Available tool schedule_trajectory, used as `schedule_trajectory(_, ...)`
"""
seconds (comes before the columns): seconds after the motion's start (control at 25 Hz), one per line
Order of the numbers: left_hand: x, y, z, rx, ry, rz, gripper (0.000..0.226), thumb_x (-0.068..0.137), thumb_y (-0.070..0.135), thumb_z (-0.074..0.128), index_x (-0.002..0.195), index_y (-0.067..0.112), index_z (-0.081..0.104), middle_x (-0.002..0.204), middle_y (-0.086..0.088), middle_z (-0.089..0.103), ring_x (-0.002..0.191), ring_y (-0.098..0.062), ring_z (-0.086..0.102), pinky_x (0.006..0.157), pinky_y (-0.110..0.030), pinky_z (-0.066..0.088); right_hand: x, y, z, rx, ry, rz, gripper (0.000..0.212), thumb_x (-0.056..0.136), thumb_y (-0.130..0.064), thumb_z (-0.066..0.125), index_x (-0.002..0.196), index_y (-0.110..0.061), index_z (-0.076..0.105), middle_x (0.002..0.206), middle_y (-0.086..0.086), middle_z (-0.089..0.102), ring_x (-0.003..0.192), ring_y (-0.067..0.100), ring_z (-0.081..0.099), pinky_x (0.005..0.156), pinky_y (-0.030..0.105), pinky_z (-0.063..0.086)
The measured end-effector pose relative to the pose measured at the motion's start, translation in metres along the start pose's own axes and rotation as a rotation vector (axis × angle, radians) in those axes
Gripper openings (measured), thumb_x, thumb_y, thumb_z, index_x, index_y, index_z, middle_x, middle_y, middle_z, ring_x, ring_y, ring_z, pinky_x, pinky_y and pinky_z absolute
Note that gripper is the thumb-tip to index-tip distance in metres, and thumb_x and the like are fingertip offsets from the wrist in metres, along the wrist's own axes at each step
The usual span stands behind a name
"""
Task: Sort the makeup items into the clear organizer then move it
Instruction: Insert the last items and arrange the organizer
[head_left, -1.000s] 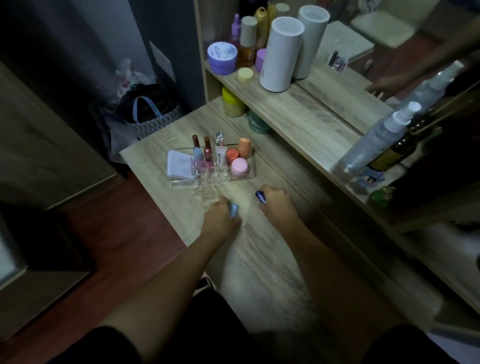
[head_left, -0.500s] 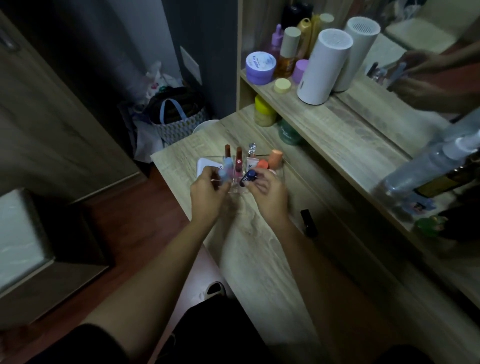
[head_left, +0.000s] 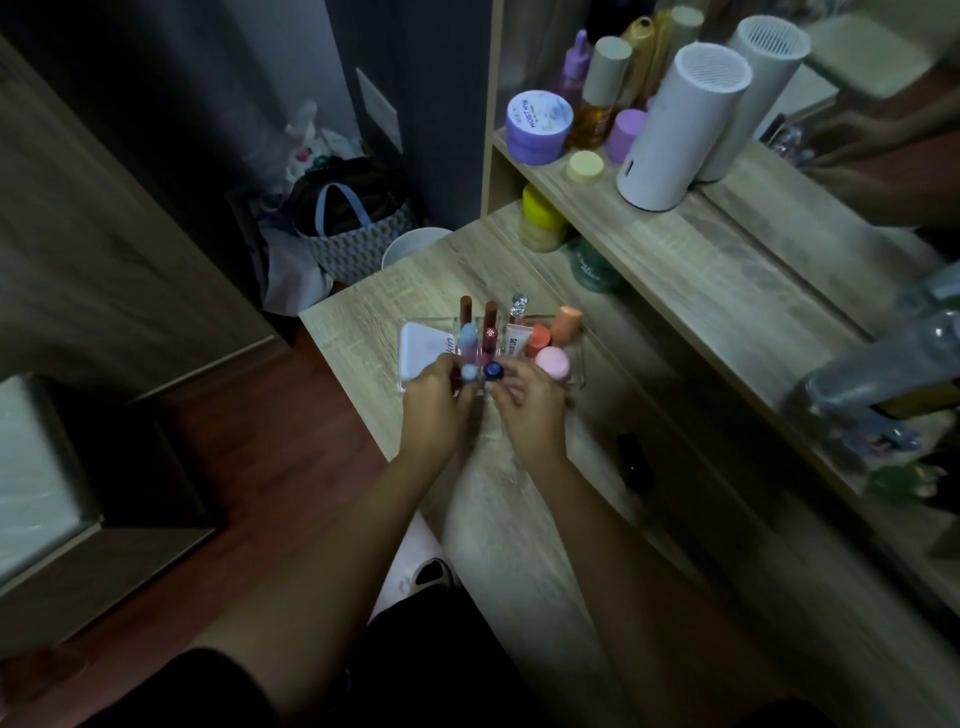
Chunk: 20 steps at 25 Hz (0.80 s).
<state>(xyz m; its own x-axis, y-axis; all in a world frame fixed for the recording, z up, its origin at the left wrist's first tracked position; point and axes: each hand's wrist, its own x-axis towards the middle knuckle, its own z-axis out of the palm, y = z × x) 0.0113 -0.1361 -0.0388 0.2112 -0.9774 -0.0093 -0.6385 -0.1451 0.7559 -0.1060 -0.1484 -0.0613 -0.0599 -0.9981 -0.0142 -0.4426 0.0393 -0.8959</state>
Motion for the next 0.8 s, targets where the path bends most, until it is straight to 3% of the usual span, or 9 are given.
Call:
schedule_trajectory(0.16, 0.003, -0.001, 0.002, -0.008, -0.014, -0.009, 0.023, 0.085, 0.01, 0.063, 0.107, 0.004, 0.062, 0.099, -0.016, 0.072, 0.088, -0.026, 0.067, 0.079, -0.034, 0.053, 0.0, -0.003, 0.002, -0.044, 0.008, 0.024, 0.034, 0.082, -0.001, 0.066, 0.115, -0.005, 0.063, 0.105, 0.014, 0.071, 0.091, 0.022, 0.068, 0.084, 0.041, 0.058)
schedule_trajectory(0.28, 0.0, -0.002, 0.0, -0.013, 0.0, -0.027, 0.025, 0.083, 0.011, 0.065, 0.108, 0.003, 0.063, 0.098, -0.015, 0.072, 0.087, -0.026, 0.067, 0.077, -0.029, 0.051, -0.006, -0.006, -0.004, -0.072, 0.008, 0.03, 0.038, 0.082, -0.001, 0.067, 0.119, -0.005, 0.062, 0.108, 0.015, 0.07, 0.092, 0.023, 0.067, 0.085, 0.035, 0.057)
schedule_trajectory(0.44, -0.017, -0.003, 0.0, -0.035, 0.017, -0.069, 0.024, 0.082, 0.01, 0.067, 0.104, 0.002, 0.061, 0.092, -0.016, 0.072, 0.083, -0.027, 0.067, 0.077, -0.034, 0.053, -0.023, -0.004, -0.023, -0.113, 0.057, 0.067, 0.034, 0.083, -0.001, 0.065, 0.117, -0.002, 0.063, 0.115, 0.016, 0.067, 0.102, 0.025, 0.064, 0.092, 0.038, 0.053)
schedule_trajectory(0.64, -0.048, 0.0, 0.012, -0.048, 0.028, -0.042, 0.011, 0.088, 0.016, 0.061, 0.09, 0.005, 0.059, 0.085, -0.014, 0.068, 0.074, -0.027, 0.064, 0.067, -0.027, 0.043, -0.043, 0.016, -0.057, -0.418, 0.252, 0.151, 0.031, 0.089, -0.008, 0.055, 0.12, -0.004, 0.057, 0.122, 0.017, 0.057, 0.113, 0.029, 0.052, 0.095, 0.034, 0.041)
schedule_trajectory(0.8, -0.063, 0.0, 0.021, -0.031, -0.099, 0.044, 0.014, 0.091, 0.018, 0.057, 0.093, 0.005, 0.06, 0.089, -0.015, 0.069, 0.079, -0.028, 0.064, 0.073, -0.033, 0.048, -0.055, 0.043, -0.08, -0.665, 0.197, 0.405, 0.044, 0.091, -0.017, 0.055, 0.132, -0.008, 0.045, 0.135, 0.016, 0.049, 0.12, 0.031, 0.049, 0.098, 0.039, 0.043)
